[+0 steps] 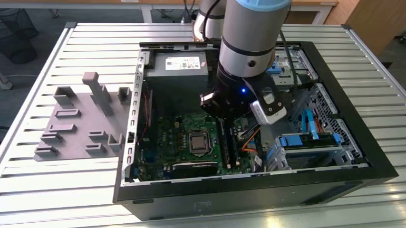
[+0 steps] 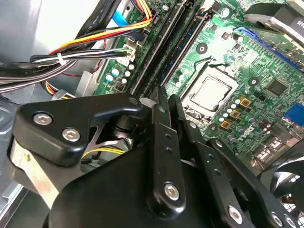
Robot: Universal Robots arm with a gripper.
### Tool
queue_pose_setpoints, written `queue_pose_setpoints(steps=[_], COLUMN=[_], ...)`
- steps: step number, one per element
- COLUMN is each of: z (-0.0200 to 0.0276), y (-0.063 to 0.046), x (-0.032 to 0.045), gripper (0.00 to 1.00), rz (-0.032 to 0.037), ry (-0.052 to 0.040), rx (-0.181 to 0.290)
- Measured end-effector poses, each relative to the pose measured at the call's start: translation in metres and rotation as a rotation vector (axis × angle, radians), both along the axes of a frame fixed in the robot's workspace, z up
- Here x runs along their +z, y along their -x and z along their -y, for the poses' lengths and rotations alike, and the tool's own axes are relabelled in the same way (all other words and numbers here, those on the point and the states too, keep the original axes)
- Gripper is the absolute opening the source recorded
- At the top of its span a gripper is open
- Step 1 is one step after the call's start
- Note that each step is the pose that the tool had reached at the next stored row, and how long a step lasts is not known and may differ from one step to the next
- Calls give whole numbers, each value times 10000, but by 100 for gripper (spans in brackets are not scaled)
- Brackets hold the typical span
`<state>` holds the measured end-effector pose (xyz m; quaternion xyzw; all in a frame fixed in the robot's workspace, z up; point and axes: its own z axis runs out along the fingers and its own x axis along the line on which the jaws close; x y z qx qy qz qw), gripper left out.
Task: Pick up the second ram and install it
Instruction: 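Insert the second ram into the second slot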
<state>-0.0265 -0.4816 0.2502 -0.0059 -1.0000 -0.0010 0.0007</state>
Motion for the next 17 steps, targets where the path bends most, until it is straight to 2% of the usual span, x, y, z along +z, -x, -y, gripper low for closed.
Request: queue_pose_setpoints(steps=[2,14,16,17], z=[0,0,0,0], y=[0,0,0,0], x=[75,101,103,105], gripper=[21,21,20,13], rz=[0,0,0,0], ry=[0,0,-1,0], rx=[0,0,0,0])
